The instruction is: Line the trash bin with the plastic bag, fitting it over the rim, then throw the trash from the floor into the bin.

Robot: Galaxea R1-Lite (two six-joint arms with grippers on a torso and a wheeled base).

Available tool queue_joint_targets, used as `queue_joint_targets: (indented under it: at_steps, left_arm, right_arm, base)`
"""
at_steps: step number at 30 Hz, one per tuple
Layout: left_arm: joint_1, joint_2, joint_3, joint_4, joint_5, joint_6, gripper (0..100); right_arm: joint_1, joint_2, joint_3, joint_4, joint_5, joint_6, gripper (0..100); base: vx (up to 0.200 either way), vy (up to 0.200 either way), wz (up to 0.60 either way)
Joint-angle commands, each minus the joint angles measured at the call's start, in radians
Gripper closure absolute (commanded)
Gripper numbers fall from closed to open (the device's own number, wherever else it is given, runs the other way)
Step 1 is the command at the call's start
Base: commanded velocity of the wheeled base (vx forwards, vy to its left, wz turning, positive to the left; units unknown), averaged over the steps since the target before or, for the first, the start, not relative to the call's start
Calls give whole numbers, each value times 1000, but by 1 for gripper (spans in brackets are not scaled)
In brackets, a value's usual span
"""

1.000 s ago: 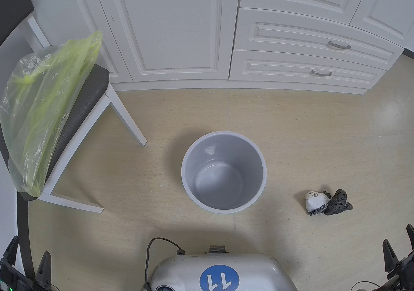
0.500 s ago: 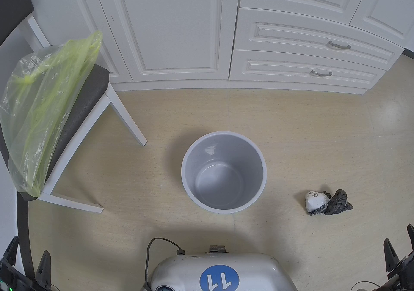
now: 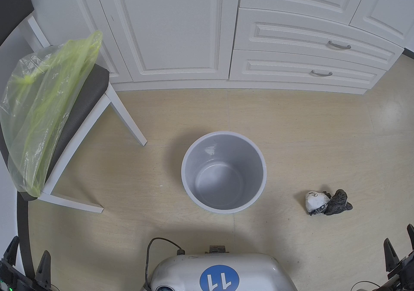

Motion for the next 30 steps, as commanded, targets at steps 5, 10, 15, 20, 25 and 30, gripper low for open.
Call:
queue_joint_targets:
  at_steps: [5, 10, 15, 20, 25, 30]
  left_arm:
    - [0, -16, 16, 0, 2, -1, 0]
    - [2, -16, 18, 2, -4, 27, 0]
    - [3, -16, 18, -6, -60, 114, 0]
    - [3, -16, 18, -6, -56, 96, 0]
    - [2, -16, 12, -26, -10, 24, 0]
    - [-1, -7, -87, -265, -70, -122, 0]
  right_arm:
    - [1, -18, 13, 2, 0, 3, 0]
    - [-2, -18, 15, 0, 0, -5, 0]
    - [-2, -17, 16, 3, 24, -94, 0]
    - [-2, -18, 16, -6, 29, -58, 0]
    - [-1, -18, 16, -14, 1, -3, 0]
    - [-1, -18, 16, -14, -8, -3, 0]
  base:
    - [0, 0, 0]
    - [0, 0, 0]
    - [0, 0, 0]
    - [0, 0, 0]
    - [0, 0, 0]
    - [0, 0, 0]
